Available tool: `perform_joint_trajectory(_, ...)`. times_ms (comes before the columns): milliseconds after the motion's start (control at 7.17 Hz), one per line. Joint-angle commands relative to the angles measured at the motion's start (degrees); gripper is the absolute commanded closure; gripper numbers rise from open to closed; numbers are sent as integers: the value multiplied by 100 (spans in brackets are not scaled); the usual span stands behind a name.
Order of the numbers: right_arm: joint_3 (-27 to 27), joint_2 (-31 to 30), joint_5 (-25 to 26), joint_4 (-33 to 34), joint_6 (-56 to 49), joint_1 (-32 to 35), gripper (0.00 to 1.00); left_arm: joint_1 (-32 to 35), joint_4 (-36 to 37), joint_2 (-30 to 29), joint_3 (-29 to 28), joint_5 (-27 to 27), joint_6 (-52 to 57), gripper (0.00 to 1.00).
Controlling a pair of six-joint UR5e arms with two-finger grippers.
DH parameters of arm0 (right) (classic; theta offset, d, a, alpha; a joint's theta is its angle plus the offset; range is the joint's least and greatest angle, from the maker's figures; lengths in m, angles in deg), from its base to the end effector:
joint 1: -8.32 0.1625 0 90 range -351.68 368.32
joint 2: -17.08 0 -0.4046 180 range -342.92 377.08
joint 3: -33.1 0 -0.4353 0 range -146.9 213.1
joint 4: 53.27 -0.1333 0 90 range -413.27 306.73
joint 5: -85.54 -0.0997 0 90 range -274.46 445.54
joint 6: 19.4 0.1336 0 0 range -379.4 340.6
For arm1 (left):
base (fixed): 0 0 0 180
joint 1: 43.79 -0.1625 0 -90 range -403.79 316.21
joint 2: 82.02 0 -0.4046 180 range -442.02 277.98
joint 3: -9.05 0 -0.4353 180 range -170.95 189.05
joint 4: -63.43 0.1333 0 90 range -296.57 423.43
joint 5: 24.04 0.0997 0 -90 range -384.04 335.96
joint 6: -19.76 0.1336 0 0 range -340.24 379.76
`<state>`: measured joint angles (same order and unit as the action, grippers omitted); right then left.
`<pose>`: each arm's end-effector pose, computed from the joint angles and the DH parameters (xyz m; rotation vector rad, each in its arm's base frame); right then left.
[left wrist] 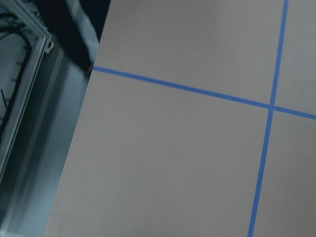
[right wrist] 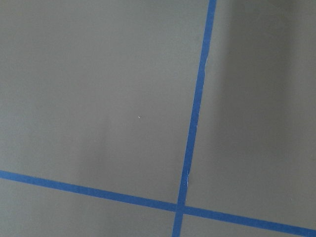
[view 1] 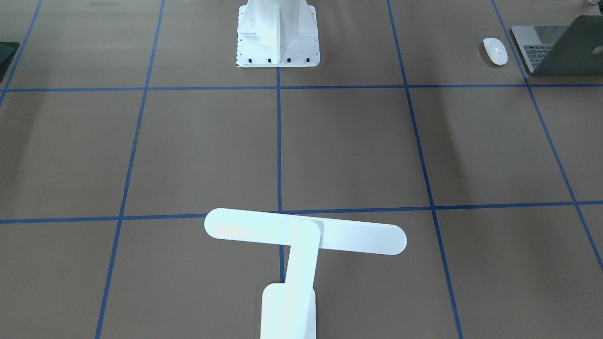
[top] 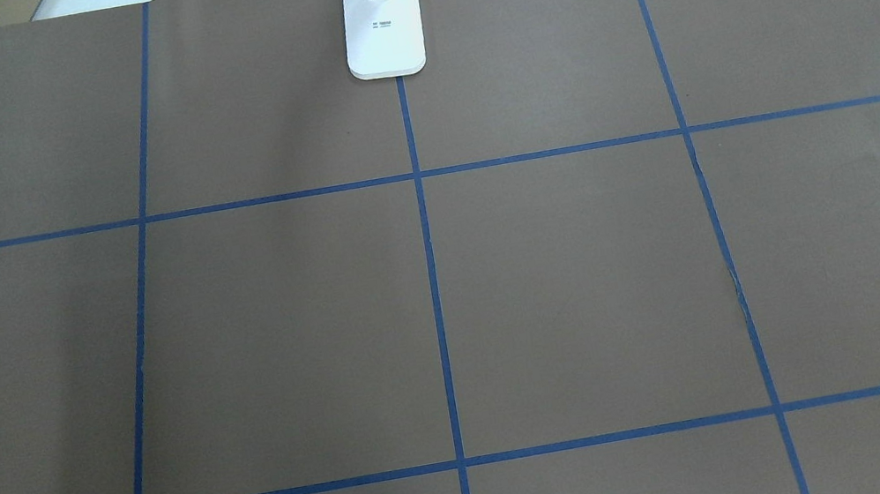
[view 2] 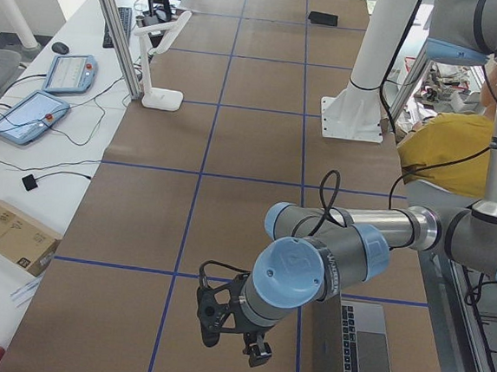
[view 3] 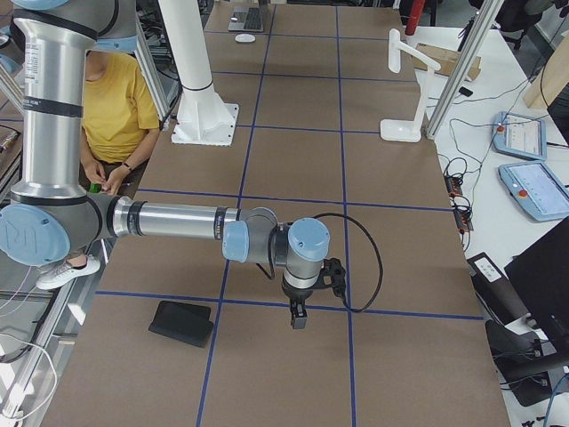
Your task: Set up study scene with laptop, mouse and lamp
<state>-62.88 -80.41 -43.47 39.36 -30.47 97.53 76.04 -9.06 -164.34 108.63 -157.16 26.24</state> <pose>0.0427 -0.4750 0.6859 -0.0082 -0.6849 -0.1743 -0.2606 -0.3702 0.6698 -0.0136 0.7995 -0.4883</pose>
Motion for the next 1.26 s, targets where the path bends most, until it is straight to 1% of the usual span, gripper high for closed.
perform_joint_trajectory(0, 0, -6, -2, 0, 0, 0, 0, 199, 253, 792, 813, 49, -1745, 0)
perform_joint_trajectory(140, 0, -6, 7, 0, 0, 0, 0, 225, 262, 1319, 1192, 102, -2173, 0)
perform_joint_trajectory(279, 0, -6, 7, 0, 0, 0, 0, 512, 288, 1837, 1456, 102, -2603, 0)
perform_joint_trajectory(419, 0, -6, 7, 0, -8, 0, 0, 689, 349, 2199, 1442, 102, -2877, 1)
perform_joint_trajectory(558, 0, 3, 7, 0, -9, 0, 0, 804, 785, 2273, 1433, 111, -3011, 1)
perform_joint_trajectory(698, 0, 3, 7, 0, -9, 0, 0, 1266, 1137, 2299, 1380, 120, -3108, 1)
perform_joint_trajectory(837, 0, -6, -2, 0, -9, 0, 0, 1506, 1123, 2387, 1276, 102, -3213, 1)
perform_joint_trajectory(977, 0, -6, 7, 0, -9, 0, 0, 1691, 1062, 2379, 1005, 85, -3214, 1)
perform_joint_trajectory(1116, -9, -6, -2, 0, -9, 0, 0, 1719, 1053, 2361, 872, 76, -3231, 2)
